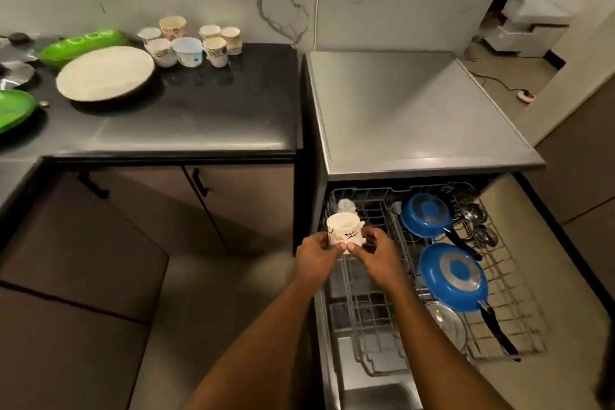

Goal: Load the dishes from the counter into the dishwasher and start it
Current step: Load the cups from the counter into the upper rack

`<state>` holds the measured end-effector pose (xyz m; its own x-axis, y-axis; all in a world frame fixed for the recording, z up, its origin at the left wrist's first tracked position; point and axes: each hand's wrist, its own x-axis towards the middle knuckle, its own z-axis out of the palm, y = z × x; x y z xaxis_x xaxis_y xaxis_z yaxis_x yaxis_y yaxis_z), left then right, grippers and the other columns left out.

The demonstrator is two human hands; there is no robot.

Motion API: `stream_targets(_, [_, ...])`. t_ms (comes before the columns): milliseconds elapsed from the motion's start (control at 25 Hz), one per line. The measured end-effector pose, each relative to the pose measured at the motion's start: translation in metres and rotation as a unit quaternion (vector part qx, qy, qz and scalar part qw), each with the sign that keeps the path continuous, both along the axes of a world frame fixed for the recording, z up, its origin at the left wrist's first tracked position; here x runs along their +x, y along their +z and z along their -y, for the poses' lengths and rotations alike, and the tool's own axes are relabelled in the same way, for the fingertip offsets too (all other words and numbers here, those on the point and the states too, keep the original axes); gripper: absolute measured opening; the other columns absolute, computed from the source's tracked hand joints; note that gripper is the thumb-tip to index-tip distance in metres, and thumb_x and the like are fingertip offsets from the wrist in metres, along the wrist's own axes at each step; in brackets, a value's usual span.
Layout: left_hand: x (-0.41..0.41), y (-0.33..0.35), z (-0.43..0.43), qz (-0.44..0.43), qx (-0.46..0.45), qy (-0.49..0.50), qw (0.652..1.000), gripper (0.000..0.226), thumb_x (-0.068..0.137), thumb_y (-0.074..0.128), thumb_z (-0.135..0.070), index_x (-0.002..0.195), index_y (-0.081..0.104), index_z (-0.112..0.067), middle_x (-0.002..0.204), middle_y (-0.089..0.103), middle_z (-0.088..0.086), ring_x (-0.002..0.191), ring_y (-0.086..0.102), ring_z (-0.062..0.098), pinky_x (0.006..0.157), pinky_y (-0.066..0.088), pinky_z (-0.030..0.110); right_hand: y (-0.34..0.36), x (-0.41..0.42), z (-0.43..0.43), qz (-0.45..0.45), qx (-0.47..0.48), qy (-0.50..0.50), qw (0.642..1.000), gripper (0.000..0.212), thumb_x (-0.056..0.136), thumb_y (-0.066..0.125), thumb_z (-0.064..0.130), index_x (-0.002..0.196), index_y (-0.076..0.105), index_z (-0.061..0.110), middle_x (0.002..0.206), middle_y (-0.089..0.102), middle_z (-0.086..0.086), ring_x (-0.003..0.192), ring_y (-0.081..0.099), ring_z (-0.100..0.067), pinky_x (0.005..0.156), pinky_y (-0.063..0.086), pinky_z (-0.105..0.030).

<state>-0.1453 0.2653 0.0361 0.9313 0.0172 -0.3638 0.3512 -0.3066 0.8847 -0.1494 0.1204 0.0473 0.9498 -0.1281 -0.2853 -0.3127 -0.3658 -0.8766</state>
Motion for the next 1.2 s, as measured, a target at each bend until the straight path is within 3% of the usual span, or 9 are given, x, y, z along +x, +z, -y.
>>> stream_targets(160, [0.010,-0.029,0.059,-0.071,-0.010,0.009,0.997,0.033,0.091,0.069,-0.026,0.121,0.067,-0.013,0.112,0.072,0.002,0.102,0.067,0.016,0.094,0.054,0.039,-0.025,0.008,0.049,-0.040,0.001,-0.006,0.999,0.038,0.087,0.070,0.018,0.121,0.054,0.012,0.111,0.060,0.000,0.105,0.058,-0.016,0.088,0.047,-0.031])
stream_targets(360, [0.030,-0.056,0.101,-0.121,-0.012,0.043,0.992,0.033,0.095,0.063,-0.024,0.127,0.061,-0.014,0.117,0.069,0.004,0.104,0.065,0.019,0.086,0.052,0.029,-0.055,0.033,0.081,-0.077,0.015,-0.008,0.997,0.034,0.088,0.069,0.015,0.119,0.055,0.014,0.110,0.061,0.000,0.101,0.058,-0.014,0.077,0.044,-0.021])
stream_targets(600, [0.060,-0.098,0.133,-0.141,-0.037,0.076,0.986,0.036,0.097,0.062,-0.025,0.128,0.061,-0.008,0.119,0.068,0.005,0.107,0.063,0.017,0.083,0.047,0.025,-0.091,0.077,0.107,-0.134,-0.010,0.000,0.991,0.040,0.089,0.067,0.012,0.127,0.054,0.010,0.114,0.060,-0.002,0.101,0.056,-0.016,0.088,0.047,-0.031])
stream_targets(760, [0.075,-0.121,0.151,-0.180,-0.054,0.136,0.973,0.037,0.097,0.059,-0.031,0.128,0.060,-0.009,0.119,0.068,0.005,0.106,0.064,0.018,0.085,0.048,0.026,-0.120,0.097,0.119,-0.176,-0.017,0.022,0.984,0.049,0.087,0.068,0.007,0.133,0.052,0.008,0.122,0.062,-0.007,0.102,0.058,-0.016,0.089,0.048,-0.031])
stream_targets(1000, [0.080,-0.146,0.167,-0.201,-0.076,0.212,0.953,0.029,0.098,0.056,-0.026,0.126,0.054,-0.020,0.114,0.066,0.002,0.105,0.064,0.022,0.093,0.052,0.042,-0.152,0.117,0.123,-0.217,-0.008,0.041,0.975,0.040,0.092,0.064,0.026,0.128,0.057,0.013,0.117,0.066,-0.006,0.091,0.061,-0.015,0.078,0.050,-0.032])
stream_targets(1200, [0.096,-0.180,0.186,-0.174,-0.035,0.265,0.948,0.030,0.095,0.058,-0.020,0.124,0.054,-0.016,0.114,0.068,0.007,0.102,0.066,0.027,0.089,0.054,0.043,-0.185,0.147,0.129,-0.216,-0.093,0.101,0.967,0.042,0.097,0.051,0.044,0.117,0.063,0.009,0.093,0.059,-0.006,0.073,0.052,-0.014,0.055,0.036,-0.023])
